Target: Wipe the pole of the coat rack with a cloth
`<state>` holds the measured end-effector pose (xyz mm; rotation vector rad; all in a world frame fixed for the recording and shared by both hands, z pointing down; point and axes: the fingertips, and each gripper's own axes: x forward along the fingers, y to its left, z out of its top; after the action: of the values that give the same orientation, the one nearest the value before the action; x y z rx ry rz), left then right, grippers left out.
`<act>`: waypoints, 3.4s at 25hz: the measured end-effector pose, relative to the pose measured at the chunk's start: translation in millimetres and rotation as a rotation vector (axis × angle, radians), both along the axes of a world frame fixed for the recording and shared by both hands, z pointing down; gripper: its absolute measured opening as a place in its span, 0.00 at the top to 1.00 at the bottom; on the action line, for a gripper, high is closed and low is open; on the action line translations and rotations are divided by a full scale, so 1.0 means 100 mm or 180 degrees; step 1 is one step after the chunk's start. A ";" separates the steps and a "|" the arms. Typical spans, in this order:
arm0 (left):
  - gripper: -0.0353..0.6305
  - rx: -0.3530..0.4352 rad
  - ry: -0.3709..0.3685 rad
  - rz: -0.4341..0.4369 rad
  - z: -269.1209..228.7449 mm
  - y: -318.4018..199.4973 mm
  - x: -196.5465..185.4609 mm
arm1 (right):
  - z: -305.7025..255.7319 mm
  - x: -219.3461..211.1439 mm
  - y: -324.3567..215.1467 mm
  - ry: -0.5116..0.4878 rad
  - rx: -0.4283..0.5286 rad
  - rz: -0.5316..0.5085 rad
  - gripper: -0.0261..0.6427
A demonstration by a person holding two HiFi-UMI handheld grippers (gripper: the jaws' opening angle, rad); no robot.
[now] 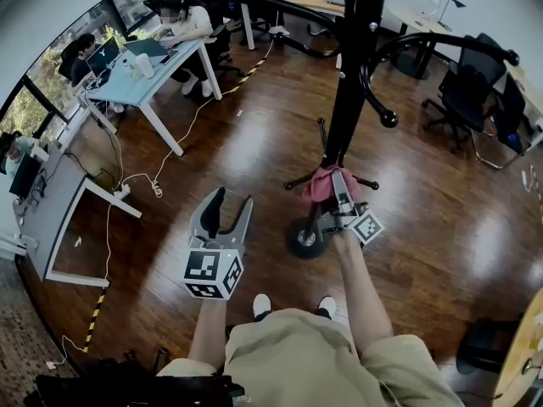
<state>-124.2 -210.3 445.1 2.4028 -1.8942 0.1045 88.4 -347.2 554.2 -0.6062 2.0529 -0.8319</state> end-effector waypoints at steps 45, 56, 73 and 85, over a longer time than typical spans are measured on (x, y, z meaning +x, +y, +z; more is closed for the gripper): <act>0.61 0.0337 0.0236 0.0698 -0.37 -0.24 0.64 | -3.41 -0.27 0.28 0.8486 0.4331 -0.0964 0.89; 0.61 0.0381 0.0191 0.0800 -0.45 -0.19 0.73 | -3.30 -0.06 0.13 0.8956 0.4132 -0.1172 0.89; 0.61 0.0286 0.0263 0.0986 -0.32 -0.09 1.02 | -3.96 0.71 0.33 0.8881 0.3239 -0.0706 0.89; 0.61 0.0265 0.0297 0.1272 -0.28 0.00 1.37 | -4.26 1.16 0.64 0.8064 0.2654 -0.0047 0.89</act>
<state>12.9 -210.2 416.9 2.7553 -1.3846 -0.0636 204.5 -283.2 128.2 -1.2592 3.6380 2.1124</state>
